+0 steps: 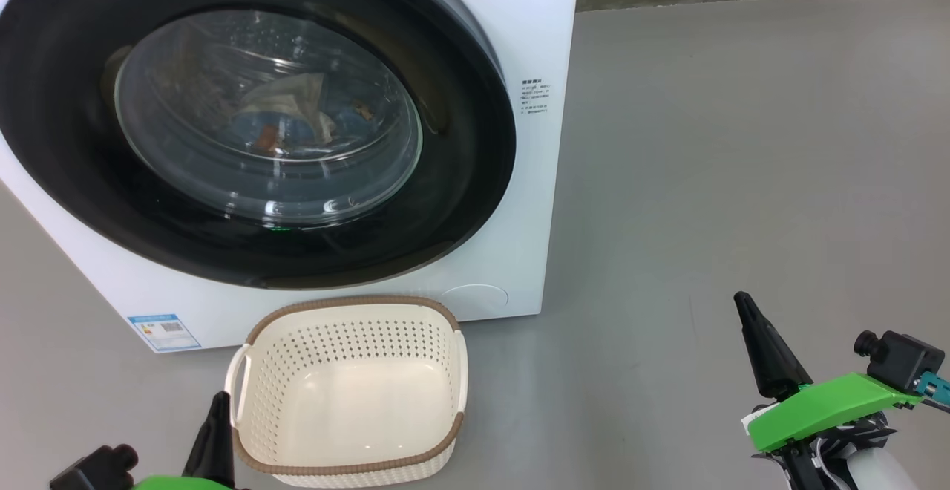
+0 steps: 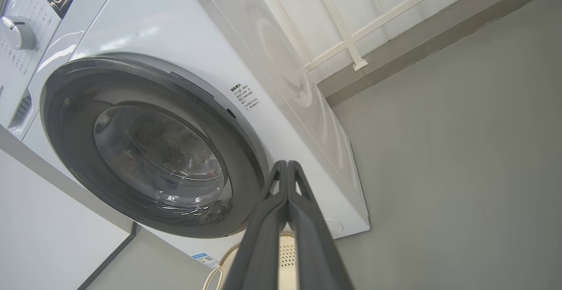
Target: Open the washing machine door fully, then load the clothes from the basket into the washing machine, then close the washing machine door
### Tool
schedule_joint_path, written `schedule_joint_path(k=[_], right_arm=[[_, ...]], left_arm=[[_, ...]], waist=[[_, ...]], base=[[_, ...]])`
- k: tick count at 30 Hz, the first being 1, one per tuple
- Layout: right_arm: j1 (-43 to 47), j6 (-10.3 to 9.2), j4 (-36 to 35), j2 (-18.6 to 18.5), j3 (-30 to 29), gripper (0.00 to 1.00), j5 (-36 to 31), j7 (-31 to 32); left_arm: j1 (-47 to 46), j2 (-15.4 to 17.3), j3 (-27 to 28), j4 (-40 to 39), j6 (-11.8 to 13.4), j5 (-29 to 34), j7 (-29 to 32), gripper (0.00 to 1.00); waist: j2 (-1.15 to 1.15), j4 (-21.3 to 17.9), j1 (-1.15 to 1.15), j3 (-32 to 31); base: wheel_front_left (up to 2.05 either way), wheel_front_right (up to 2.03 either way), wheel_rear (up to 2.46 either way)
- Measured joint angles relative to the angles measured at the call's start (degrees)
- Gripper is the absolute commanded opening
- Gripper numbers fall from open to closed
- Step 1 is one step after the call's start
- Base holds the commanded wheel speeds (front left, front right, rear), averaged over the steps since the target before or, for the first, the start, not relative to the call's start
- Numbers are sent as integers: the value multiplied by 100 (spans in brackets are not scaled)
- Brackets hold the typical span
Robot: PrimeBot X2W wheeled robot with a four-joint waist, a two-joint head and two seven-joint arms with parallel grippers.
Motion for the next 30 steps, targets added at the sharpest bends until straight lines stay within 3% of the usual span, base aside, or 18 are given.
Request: schedule_joint_path(k=[30], right_arm=[[119,-1,-32,303,-495,0,1584,522]], left_arm=[[-53,-56,215,-1,1,-1775,506,0]], waist=[[0,55,0,-1]], base=[[0,0,0]])
